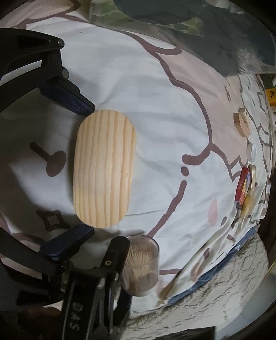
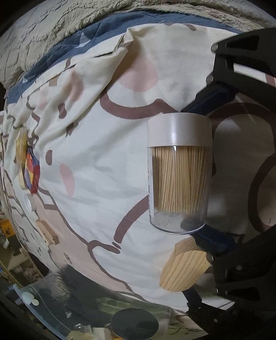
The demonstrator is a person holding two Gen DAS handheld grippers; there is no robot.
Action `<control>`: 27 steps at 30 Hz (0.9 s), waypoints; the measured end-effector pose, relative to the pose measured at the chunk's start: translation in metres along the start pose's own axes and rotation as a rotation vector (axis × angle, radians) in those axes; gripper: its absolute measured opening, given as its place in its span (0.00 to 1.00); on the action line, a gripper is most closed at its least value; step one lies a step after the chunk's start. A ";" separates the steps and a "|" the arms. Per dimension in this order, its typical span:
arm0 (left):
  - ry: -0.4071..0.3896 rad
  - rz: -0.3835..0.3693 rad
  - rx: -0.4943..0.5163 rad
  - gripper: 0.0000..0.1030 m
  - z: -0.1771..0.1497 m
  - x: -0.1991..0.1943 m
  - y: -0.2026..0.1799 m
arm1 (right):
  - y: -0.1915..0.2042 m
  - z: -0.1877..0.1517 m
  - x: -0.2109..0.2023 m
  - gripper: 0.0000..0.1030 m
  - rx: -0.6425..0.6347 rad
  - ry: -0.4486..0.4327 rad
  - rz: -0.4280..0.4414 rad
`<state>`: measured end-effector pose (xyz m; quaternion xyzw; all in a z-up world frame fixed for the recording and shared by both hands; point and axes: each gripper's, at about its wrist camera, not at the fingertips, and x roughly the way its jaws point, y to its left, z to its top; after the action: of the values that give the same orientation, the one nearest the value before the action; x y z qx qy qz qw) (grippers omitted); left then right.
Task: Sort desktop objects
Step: 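Lift the pine block with the left tool while the right tool holds the jar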
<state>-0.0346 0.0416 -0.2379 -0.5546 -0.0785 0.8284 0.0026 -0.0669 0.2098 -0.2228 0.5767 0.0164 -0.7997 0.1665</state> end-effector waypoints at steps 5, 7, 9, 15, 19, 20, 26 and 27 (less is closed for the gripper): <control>-0.001 -0.043 -0.052 0.98 -0.002 -0.007 0.005 | 0.006 -0.001 -0.004 0.82 0.018 -0.029 -0.017; 0.001 -0.048 -0.061 0.96 -0.005 -0.011 0.005 | 0.004 -0.002 -0.006 0.82 0.029 -0.036 -0.022; 0.001 -0.047 -0.056 0.96 -0.006 -0.012 0.005 | 0.002 -0.002 -0.008 0.82 0.037 -0.042 -0.027; -0.013 -0.015 -0.045 0.96 -0.008 -0.010 0.000 | 0.003 -0.003 -0.012 0.82 0.043 -0.044 -0.034; -0.026 0.009 -0.052 0.99 -0.007 -0.007 -0.003 | 0.005 -0.003 -0.015 0.81 0.056 -0.057 -0.049; -0.027 0.019 -0.045 0.99 -0.007 -0.006 -0.005 | 0.005 -0.004 -0.016 0.81 0.058 -0.058 -0.053; -0.042 0.066 -0.010 0.96 -0.009 -0.003 -0.010 | 0.010 -0.004 -0.008 0.81 0.039 -0.030 -0.078; -0.044 0.071 -0.007 0.94 -0.008 -0.004 -0.009 | 0.012 -0.005 -0.006 0.81 0.028 -0.019 -0.086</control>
<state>-0.0265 0.0516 -0.2361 -0.5388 -0.0615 0.8396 -0.0305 -0.0575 0.2012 -0.2167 0.5701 0.0283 -0.8117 0.1238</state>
